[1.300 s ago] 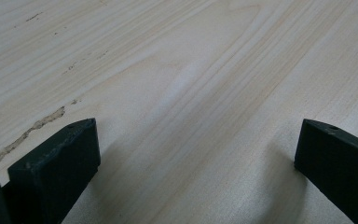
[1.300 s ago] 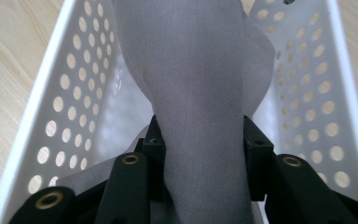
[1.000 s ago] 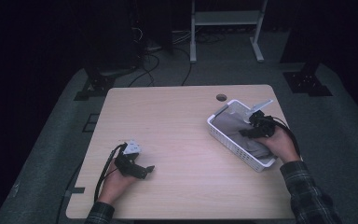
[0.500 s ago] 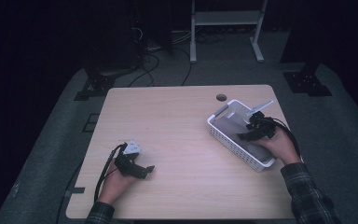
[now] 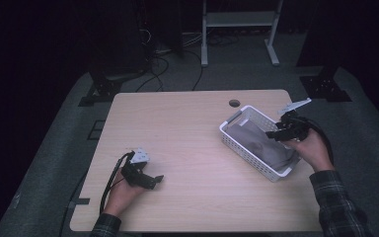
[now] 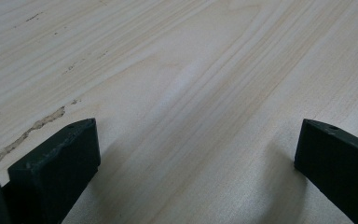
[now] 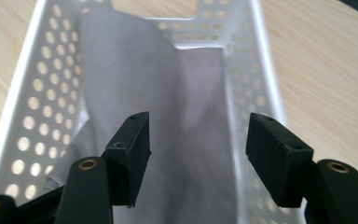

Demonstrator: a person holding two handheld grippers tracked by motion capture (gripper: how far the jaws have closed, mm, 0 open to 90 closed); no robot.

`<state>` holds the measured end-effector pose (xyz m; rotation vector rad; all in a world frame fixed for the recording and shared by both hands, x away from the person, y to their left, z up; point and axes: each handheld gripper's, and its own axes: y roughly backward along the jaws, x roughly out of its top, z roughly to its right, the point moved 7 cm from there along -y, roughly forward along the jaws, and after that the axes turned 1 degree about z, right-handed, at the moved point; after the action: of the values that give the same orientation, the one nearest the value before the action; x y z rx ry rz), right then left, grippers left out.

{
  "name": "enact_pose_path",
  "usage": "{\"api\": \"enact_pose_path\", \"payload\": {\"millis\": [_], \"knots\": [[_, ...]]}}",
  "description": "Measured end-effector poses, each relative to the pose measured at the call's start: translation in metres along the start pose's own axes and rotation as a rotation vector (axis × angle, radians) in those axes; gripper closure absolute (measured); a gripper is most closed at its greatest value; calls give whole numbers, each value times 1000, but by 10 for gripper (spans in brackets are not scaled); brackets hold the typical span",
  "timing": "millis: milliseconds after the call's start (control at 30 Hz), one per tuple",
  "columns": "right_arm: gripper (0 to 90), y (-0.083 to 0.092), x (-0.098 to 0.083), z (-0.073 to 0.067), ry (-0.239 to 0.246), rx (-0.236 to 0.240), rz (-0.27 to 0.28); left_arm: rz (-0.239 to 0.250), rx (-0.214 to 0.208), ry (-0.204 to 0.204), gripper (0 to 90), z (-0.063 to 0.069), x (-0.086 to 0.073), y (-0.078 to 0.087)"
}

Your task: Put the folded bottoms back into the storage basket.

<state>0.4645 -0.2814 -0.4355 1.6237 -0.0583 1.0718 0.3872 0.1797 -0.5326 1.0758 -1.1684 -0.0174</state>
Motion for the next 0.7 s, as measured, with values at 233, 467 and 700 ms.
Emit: {"api": "enact_pose_path", "payload": {"millis": [233,467,700], "knots": [[477,14,-10,26,-33,-59,1,0,0,0,0,0,0,0],[583,12,-25,42,-46,-87,-39,0,0,0,0,0,0,0],[747,10,-38,48,-76,-63,-62,0,0,0,0,0,0,0]]}}
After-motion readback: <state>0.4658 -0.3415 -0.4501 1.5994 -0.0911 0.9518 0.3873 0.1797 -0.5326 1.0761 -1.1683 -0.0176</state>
